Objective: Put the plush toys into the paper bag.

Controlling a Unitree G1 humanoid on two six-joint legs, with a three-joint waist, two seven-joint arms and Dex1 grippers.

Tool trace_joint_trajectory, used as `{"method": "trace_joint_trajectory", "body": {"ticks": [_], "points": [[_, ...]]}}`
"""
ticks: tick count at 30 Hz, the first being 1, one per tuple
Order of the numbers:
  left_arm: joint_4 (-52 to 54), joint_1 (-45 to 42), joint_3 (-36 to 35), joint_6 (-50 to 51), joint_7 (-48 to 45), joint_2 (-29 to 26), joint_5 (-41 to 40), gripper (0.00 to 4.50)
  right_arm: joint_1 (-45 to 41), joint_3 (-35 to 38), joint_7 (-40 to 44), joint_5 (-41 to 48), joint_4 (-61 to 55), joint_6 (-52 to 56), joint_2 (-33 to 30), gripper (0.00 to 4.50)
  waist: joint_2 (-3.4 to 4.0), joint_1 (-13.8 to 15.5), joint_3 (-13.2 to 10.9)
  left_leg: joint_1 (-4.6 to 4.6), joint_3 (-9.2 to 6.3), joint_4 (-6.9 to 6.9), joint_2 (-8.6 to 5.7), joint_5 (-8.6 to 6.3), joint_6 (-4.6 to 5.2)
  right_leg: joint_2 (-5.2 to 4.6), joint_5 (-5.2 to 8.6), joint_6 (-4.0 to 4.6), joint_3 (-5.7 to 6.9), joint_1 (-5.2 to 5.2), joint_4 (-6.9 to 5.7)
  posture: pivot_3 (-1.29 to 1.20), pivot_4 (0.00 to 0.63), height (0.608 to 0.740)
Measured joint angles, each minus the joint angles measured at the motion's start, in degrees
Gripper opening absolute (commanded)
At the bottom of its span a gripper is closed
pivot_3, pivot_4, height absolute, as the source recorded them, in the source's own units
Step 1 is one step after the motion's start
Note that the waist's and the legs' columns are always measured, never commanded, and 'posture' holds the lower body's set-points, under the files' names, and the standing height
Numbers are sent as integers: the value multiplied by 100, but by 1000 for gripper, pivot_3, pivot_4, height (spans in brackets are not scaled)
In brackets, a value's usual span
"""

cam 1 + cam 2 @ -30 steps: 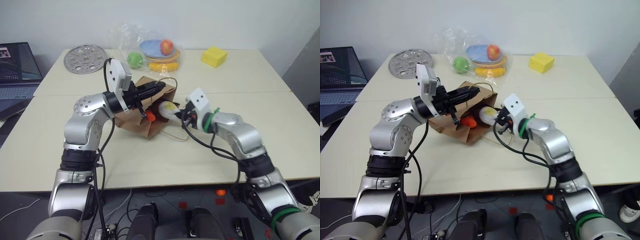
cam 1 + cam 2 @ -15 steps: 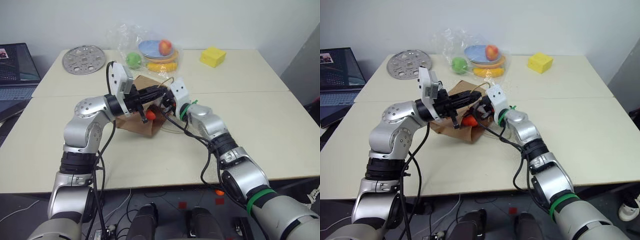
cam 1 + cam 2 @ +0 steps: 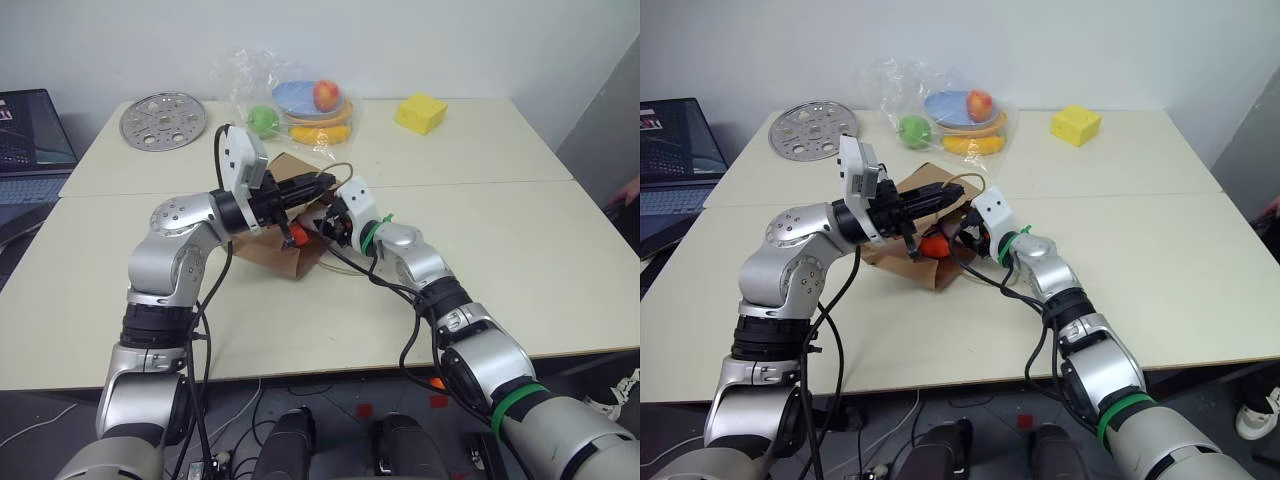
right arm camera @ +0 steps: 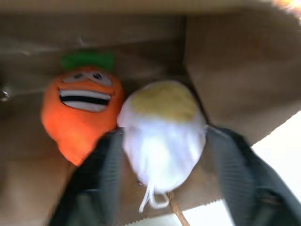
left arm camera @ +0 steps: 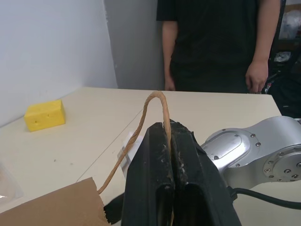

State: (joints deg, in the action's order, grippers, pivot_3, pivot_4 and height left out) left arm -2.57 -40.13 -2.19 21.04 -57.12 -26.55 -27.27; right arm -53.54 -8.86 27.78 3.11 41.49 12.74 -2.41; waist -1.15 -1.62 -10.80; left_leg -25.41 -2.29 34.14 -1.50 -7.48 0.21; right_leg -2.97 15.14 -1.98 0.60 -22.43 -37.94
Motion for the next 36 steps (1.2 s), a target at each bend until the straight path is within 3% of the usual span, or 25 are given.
{"method": "trace_joint_trajectory", "body": {"ticks": [2,7,14,19,23,26,36], "points": [[-1,1,9,-4,6,21,1,0,157,12,11,5,-335,119,-98,4475,0,2,0,0,0,0,0,0,0,-3,0,0,-1,0,0,0,150,740],[9,40,20,-18,13,54,0,0,1049,-19,177,40,-2159,954,-591,4475,0,20,0,0,-3,-5,0,-1,-1,-14,0,0,0,0,2,0,150,740],[5,144,-11,-25,17,37,-1,0,2518,-317,976,382,-4981,2257,-1768,4475,0,19,0,0,-3,-7,9,-2,-3,-17,8,3,2,4,17,0,150,740],[0,144,-13,-25,3,35,0,0,2803,-708,900,378,-5206,2539,-1610,4475,0,-15,0,9,-4,-7,17,-3,-4,-16,31,29,-1,7,14,0,150,740],[-3,129,-13,-25,-12,42,0,0,2497,-1103,554,-81,-4582,2461,-1384,4475,0,9,0,10,0,-6,16,-2,-4,-17,24,38,0,9,17,0,150,740],[-4,117,-13,-25,-48,18,1,0,2459,-1262,500,-235,-4262,2325,-1361,3862,-1,42,0,7,3,-7,12,-3,-5,-17,11,22,2,10,24,0,150,740],[51,131,-13,-12,24,0,2,0,2378,-1274,534,-310,-4066,2136,-1465,462,-1,50,0,7,4,-6,12,-4,-7,-17,6,0,1,11,26,0,150,740]]}}
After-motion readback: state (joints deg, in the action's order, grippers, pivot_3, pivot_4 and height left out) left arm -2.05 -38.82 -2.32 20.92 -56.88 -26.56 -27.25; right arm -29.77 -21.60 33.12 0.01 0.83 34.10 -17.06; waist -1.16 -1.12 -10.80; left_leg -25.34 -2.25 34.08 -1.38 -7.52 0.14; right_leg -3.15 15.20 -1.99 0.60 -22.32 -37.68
